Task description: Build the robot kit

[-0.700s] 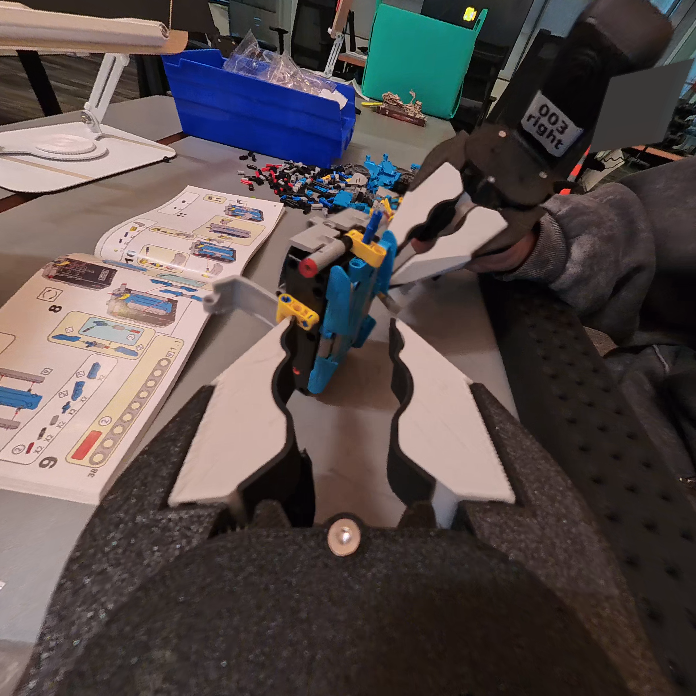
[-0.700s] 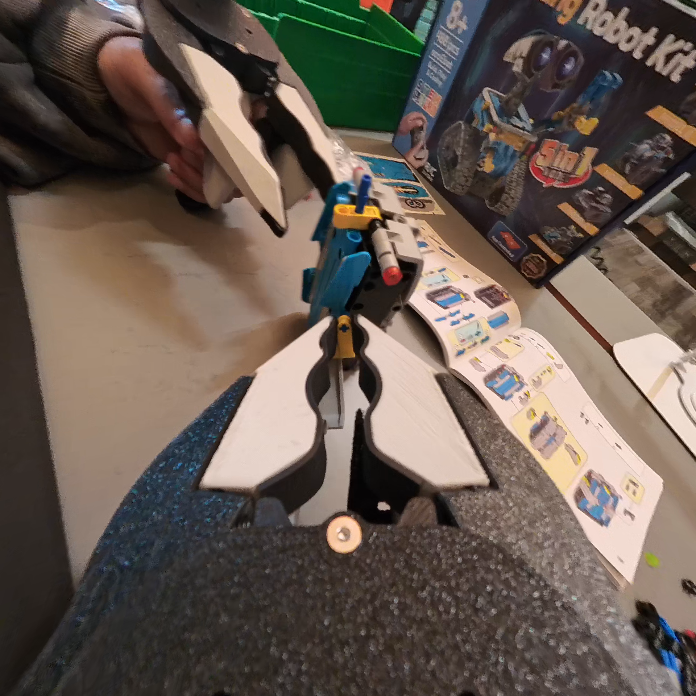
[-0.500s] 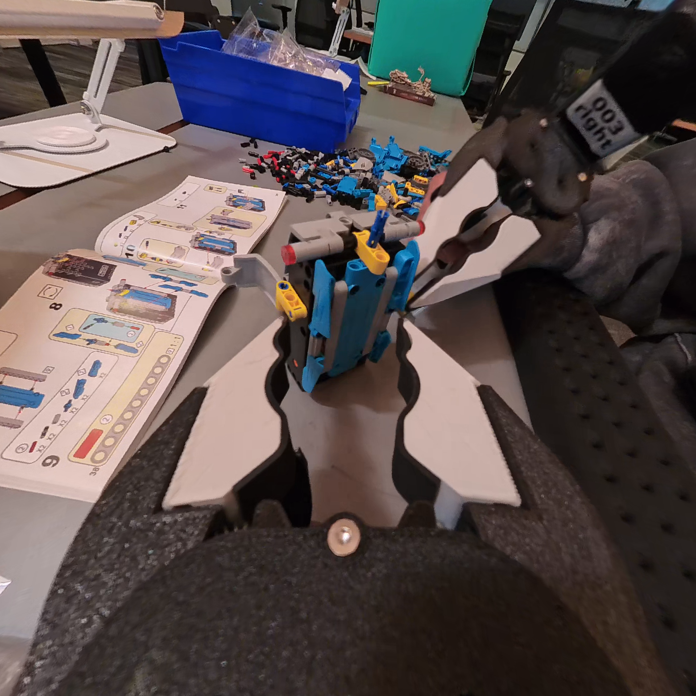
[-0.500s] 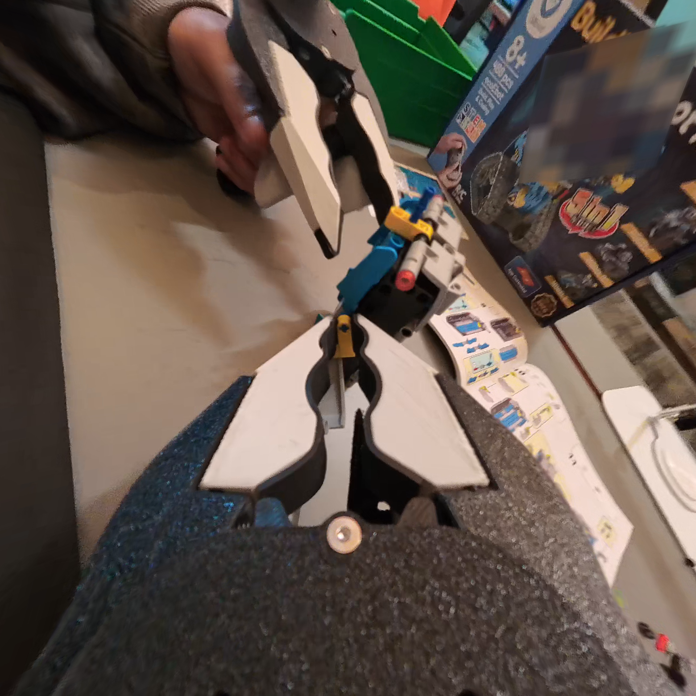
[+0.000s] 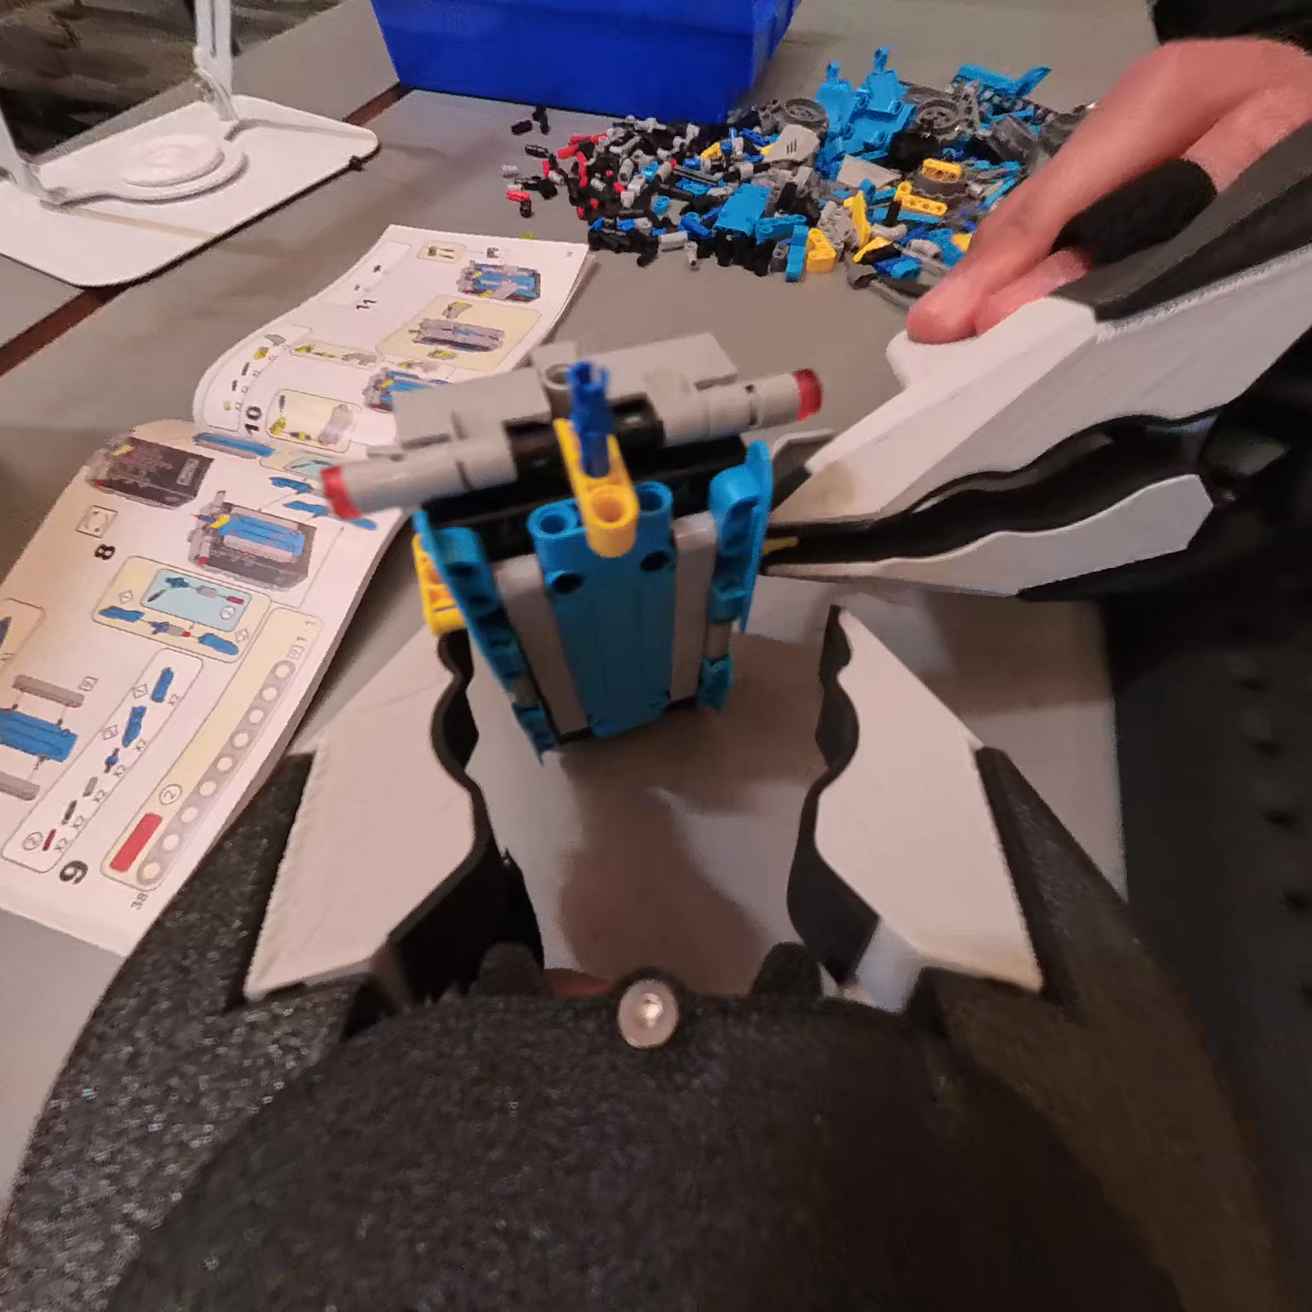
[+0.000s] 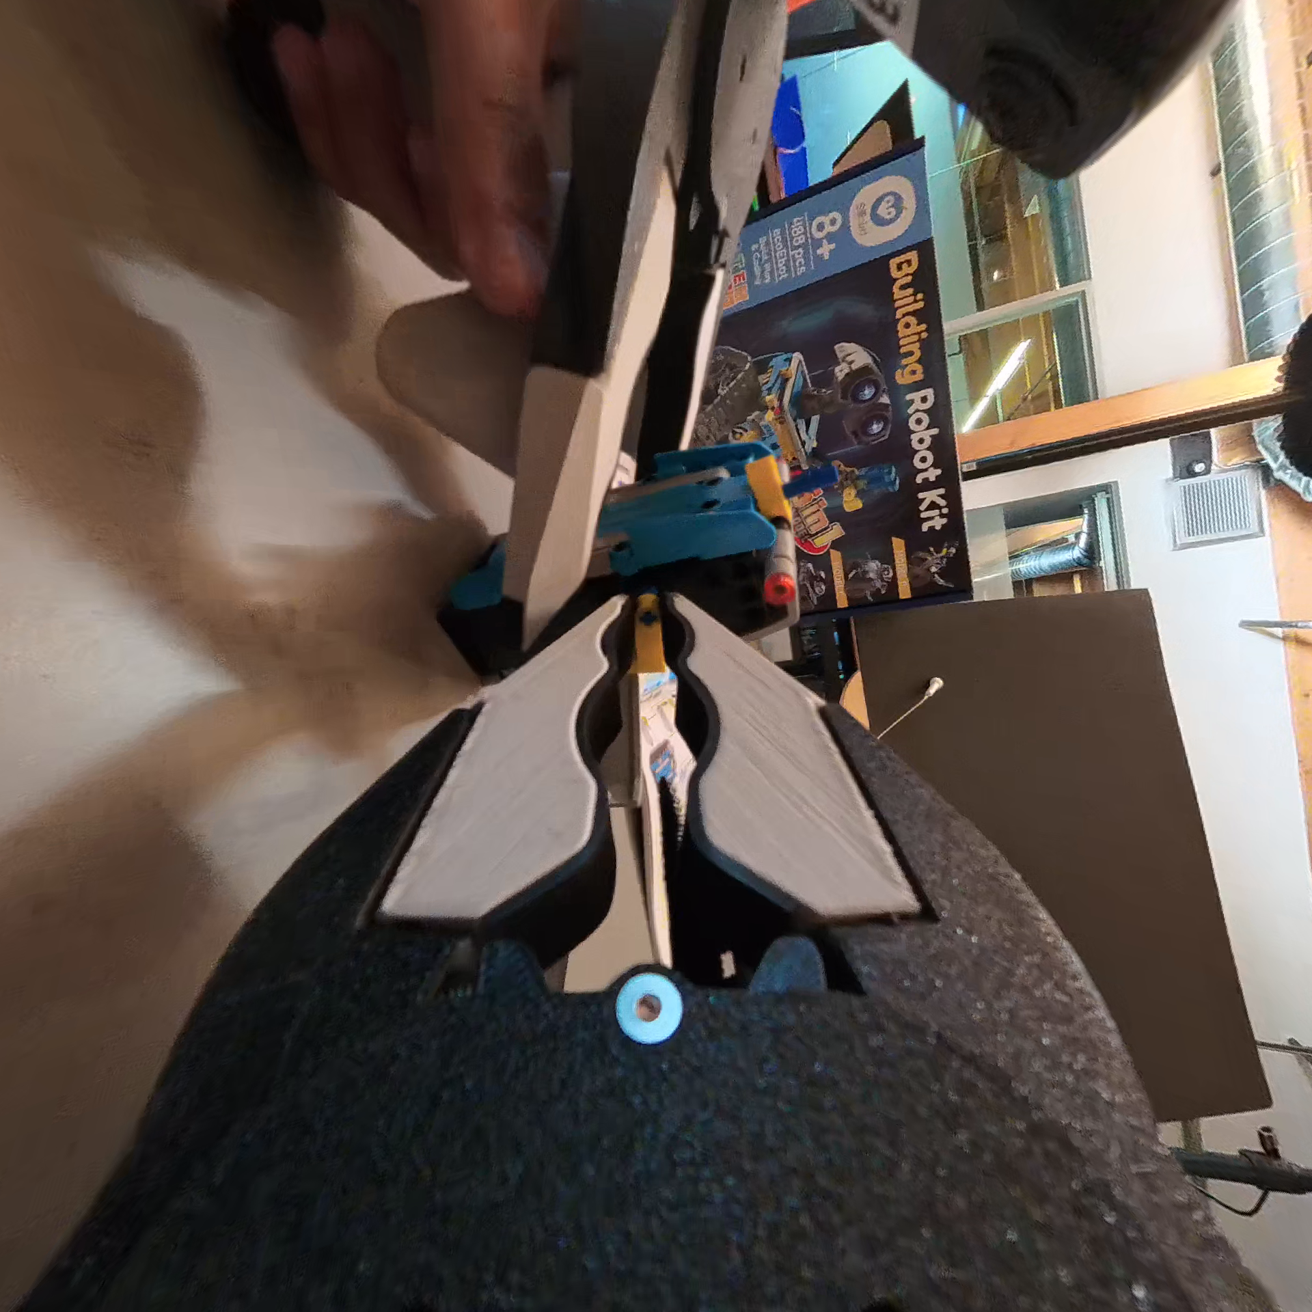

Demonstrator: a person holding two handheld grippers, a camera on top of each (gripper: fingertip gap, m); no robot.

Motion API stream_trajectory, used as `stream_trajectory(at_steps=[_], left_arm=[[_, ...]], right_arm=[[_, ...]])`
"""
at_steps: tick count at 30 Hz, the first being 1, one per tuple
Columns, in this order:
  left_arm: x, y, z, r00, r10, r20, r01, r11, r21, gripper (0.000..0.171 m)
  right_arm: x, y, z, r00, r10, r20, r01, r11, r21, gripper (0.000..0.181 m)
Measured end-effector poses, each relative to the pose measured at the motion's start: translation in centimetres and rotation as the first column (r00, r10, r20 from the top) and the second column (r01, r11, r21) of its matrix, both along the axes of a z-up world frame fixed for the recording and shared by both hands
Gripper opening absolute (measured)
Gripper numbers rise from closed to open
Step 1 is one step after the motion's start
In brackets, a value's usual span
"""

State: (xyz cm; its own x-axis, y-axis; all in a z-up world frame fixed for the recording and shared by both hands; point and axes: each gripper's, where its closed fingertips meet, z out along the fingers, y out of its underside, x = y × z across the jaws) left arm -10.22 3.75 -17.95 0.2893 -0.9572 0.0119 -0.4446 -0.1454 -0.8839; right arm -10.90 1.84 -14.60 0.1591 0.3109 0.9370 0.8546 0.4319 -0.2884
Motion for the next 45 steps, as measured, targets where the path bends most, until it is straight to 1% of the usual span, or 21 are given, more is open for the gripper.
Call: stream_trajectory(at_steps=[3, 4, 5, 7, 10, 12, 15, 17, 20, 27, 32, 35, 39, 41, 45], left_arm=[[-0.1, 0.7, -0.3, 0.998, 0.057, -0.03, -0.056, 0.997, 0.048, 0.078], [-0.2, 1.0, -0.2, 0.997, 0.074, -0.023, -0.073, 0.997, 0.036, 0.068], [-0.3, 1.1, -0.1, 0.998, 0.07, -0.01, -0.07, 0.998, 0.009, 0.067], [-0.3, 1.2, -0.1, 0.997, 0.075, -0.005, -0.075, 0.997, -0.005, 0.067], [-0.4, 1.6, -0.2, 0.994, 0.107, -0.021, -0.107, 0.994, 0.026, 0.067], [-0.5, 1.6, -0.2, 0.995, 0.102, -0.019, -0.102, 0.995, 0.019, 0.066], [-0.6, 1.5, -0.2, 0.997, 0.077, -0.023, -0.076, 0.997, 0.025, 0.066], [-0.7, 1.6, -0.2, 0.997, 0.075, -0.019, -0.075, 0.997, 0.015, 0.066], [-0.7, 1.6, -0.2, 0.997, 0.078, -0.021, -0.078, 0.997, 0.019, 0.066], [-0.7, 1.7, -0.3, 0.996, 0.086, -0.023, -0.086, 0.996, 0.024, 0.066], [-0.6, 1.7, -0.2, 0.997, 0.074, -0.02, -0.074, 0.997, 0.016, 0.065], [-0.6, 1.7, -0.2, 0.998, 0.066, -0.014, -0.066, 0.998, 0.002, 0.065], [-0.4, 1.4, -0.2, 0.998, 0.062, -0.011, -0.062, 0.998, 0.001, 0.065], [-0.4, 1.4, -0.2, 0.997, 0.07, -0.01, -0.07, 0.998, 0.002, 0.065], [-0.4, 1.7, -0.1, 0.997, 0.082, -0.004, -0.082, 0.997, -0.006, 0.066]], right_arm=[[0.0, 0.0, 0.1, 1.0, -0.001, 0.011, 0.001, 1.0, 0.019, 0.007], [-0.1, 0.0, 0.1, 1.0, -0.002, 0.023, 0.002, 0.999, 0.033, 0.007], [-0.1, 0.0, 0.2, 0.999, -0.005, 0.032, 0.003, 0.999, 0.048, 0.007], [-0.4, 0.1, 0.2, 0.998, -0.017, 0.054, 0.013, 0.997, 0.073, 0.007], [-0.6, 0.3, 0.2, 0.996, -0.039, 0.085, 0.03, 0.994, 0.102, 0.007], [-0.6, 0.3, 0.2, 0.995, -0.043, 0.095, 0.033, 0.994, 0.109, 0.007], [-0.8, 0.2, 0.1, 0.989, -0.04, 0.142, 0.018, 0.988, 0.154, 0.007], [-0.8, 0.4, 0.1, 0.986, -0.063, 0.155, 0.036, 0.985, 0.166, 0.006], [-0.7, 0.5, 0.3, 0.985, -0.085, 0.147, 0.057, 0.982, 0.181, 0.007], [-0.9, 0.6, 0.3, 0.988, -0.085, 0.128, 0.064, 0.985, 0.158, 0.006], [-0.9, 0.7, 0.3, 0.995, -0.058, 0.087, 0.047, 0.991, 0.129, 0.006], [-0.9, 0.7, 0.3, 0.996, -0.05, 0.08, 0.039, 0.99, 0.137, 0.006], [-1.0, 0.9, 0.3, 0.99, -0.076, 0.121, 0.051, 0.978, 0.203, 0.006], [-1.0, 0.9, 0.4, 0.993, -0.067, 0.093, 0.05, 0.983, 0.175, 0.006], [-0.9, 1.1, 0.4, 0.992, -0.076, 0.098, 0.056, 0.98, 0.191, 0.006]])
